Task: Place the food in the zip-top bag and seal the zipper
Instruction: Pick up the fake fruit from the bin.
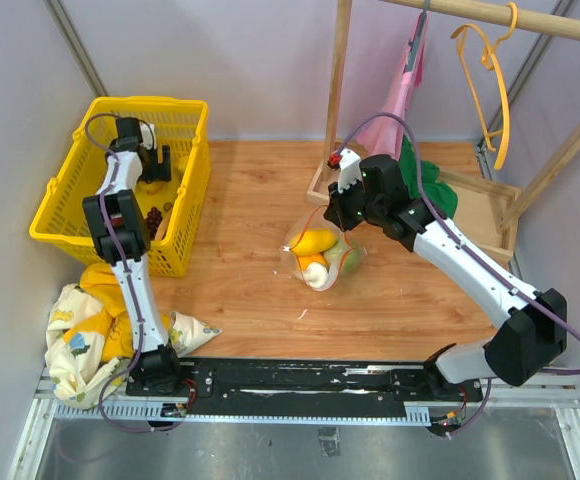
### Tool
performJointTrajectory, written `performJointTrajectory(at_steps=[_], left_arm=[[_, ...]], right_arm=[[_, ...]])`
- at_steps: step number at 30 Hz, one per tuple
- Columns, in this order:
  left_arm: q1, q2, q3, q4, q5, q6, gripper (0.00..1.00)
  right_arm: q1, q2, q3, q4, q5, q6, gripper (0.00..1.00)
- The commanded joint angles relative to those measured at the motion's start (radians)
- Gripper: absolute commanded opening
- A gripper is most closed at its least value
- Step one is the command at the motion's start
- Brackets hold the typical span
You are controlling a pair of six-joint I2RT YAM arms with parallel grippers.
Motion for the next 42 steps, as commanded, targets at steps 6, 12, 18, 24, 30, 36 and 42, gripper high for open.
performJointTrajectory(at_steps=[6, 12, 18, 24, 30, 36, 42], left_arm=[[0.008, 0.102, 0.076, 0.041, 0.070, -0.109, 0.85], [0.008, 0.089, 0.078, 0.036, 0.109, -0.117, 0.67], [0.007, -0.007, 0.038, 0.032, 0.144, -0.123, 0.44], [0.006, -0.138, -0.024, 0.035, 0.158, -0.143, 0.32], [0.006, -0.287, -0.130, 0.039, 0.154, -0.161, 0.29], [0.006, -0.447, -0.257, 0.038, 0.155, -0.185, 0.26], [0.007, -0.615, -0.382, 0.046, 0.202, -0.222, 0.25]], right_arm=[[-0.017, 0.000, 0.017, 0.011, -0.013, -0.003, 0.01], [-0.017, -0.009, 0.008, 0.018, -0.015, -0.003, 0.01], [-0.017, -0.018, 0.000, 0.023, -0.016, 0.001, 0.01], [-0.016, -0.032, -0.003, 0.025, -0.008, 0.007, 0.01], [-0.016, -0.049, -0.005, 0.024, -0.003, 0.017, 0.01], [-0.018, -0.064, -0.008, 0.020, 0.011, 0.025, 0.01], [-0.016, -0.075, -0.004, 0.008, -0.006, 0.039, 0.01]])
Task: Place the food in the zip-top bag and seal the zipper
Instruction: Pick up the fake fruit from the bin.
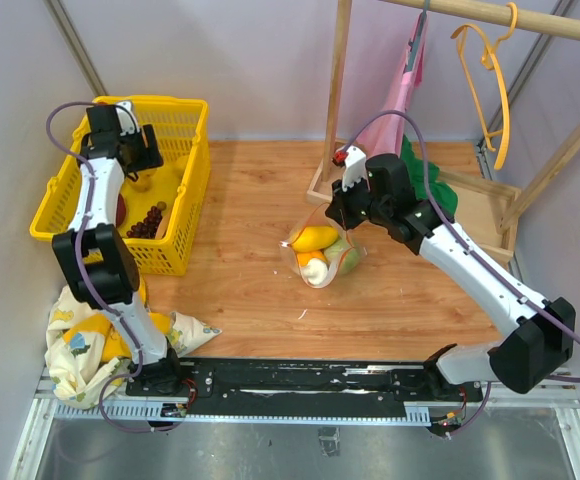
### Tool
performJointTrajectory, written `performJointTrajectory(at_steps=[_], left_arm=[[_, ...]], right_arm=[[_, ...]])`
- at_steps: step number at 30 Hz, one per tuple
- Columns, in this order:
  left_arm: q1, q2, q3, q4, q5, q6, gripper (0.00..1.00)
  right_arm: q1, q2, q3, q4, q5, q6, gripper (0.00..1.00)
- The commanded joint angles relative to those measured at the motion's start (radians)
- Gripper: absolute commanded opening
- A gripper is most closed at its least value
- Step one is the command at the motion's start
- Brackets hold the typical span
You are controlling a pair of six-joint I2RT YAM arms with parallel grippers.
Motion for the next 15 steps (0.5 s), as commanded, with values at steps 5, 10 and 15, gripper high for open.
performJointTrajectory(at_steps=[5, 10, 15], left_arm=[[0.007, -0.242, -0.147, 0.016, 0.066, -0.055, 0.23], [-0.010, -0.388, -0.216, 0.025, 0.150, -0.087, 0.23], [-0.095, -0.558, -0.354, 0.082, 0.206, -0.115, 0.23]], right_arm=[[-0.017, -0.036, -0.005, 0.005, -0.029, 0.035, 0.01], [-0.017, -0.038, 0.002, 0.002, -0.034, 0.037, 0.01], [-0.016, -0.042, 0.007, -0.003, -0.034, 0.042, 0.01]])
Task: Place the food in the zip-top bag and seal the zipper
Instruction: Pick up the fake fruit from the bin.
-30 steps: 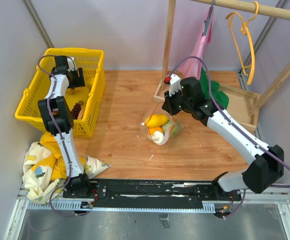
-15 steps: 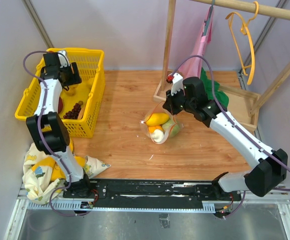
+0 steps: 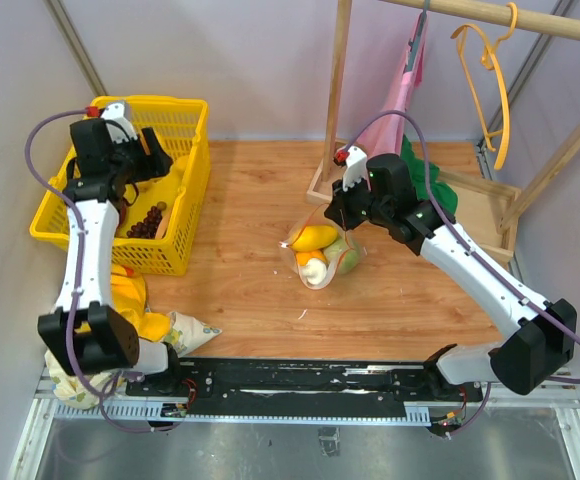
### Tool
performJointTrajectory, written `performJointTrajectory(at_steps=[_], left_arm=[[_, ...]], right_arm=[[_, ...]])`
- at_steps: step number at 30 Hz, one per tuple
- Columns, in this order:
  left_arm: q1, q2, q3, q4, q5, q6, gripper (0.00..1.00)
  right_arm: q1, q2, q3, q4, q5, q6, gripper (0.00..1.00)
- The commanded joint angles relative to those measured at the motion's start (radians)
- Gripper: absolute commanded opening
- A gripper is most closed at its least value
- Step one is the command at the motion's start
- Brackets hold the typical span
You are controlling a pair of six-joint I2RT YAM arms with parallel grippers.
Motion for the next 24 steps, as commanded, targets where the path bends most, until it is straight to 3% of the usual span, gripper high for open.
performJointTrajectory(at_steps=[1, 8, 16, 24], left_arm=[[-0.091, -0.146, -0.097, 0.061, 0.081, -0.032, 0.23], [-0.263, -0.261, -0.114, -0.005, 0.050, 0.001, 0.22], [-0.524, -0.301, -0.132, -0.072, -0.017, 0.055, 0.22], [-0.728, -0.309, -0.160, -0.082, 0.014, 0.041, 0.22]], right_arm=[[-0.015, -0.033, 0.007, -0.001, -0.015, 0.015, 0.01], [-0.015, -0.025, 0.015, -0.003, -0.024, 0.020, 0.01], [-0.015, -0.018, 0.025, -0.015, -0.007, 0.020, 0.01], [-0.015, -0.006, 0.032, -0.017, -0.006, 0.026, 0.01]])
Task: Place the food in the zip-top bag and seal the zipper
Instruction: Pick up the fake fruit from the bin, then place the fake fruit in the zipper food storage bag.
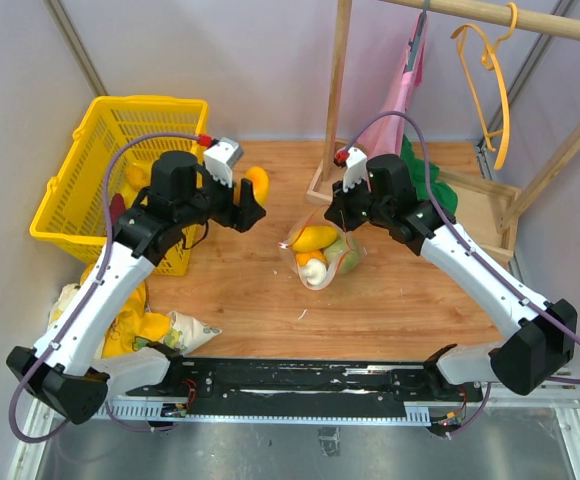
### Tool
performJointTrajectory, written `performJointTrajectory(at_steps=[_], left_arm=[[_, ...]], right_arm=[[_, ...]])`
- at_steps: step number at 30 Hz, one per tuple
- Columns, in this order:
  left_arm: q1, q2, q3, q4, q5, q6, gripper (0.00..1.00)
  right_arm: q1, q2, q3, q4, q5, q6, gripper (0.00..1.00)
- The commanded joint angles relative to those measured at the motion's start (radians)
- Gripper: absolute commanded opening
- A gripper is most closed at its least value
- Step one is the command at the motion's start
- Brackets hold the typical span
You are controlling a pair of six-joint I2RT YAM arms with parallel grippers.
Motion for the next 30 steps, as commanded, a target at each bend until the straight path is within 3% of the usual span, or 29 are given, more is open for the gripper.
performJointTrajectory(at_steps=[1, 15, 30], left_arm=[[-0.108, -0.015, -0.001, -0.015, 0.021, 0.015, 0.22], [-0.441, 0.107, 0.039, -0.096, -0.109, 0.042, 0.21], [-0.538, 0.335, 0.179, -0.198, -0.319, -0.013, 0.24]], right_arm=[[-0.015, -0.005, 0.032, -0.003, 0.002, 0.018, 0.01], [-0.015, -0.011, 0.031, -0.005, -0.003, 0.026, 0.01], [-0.009, -0.020, 0.023, -0.001, -0.024, 0.028, 0.01]])
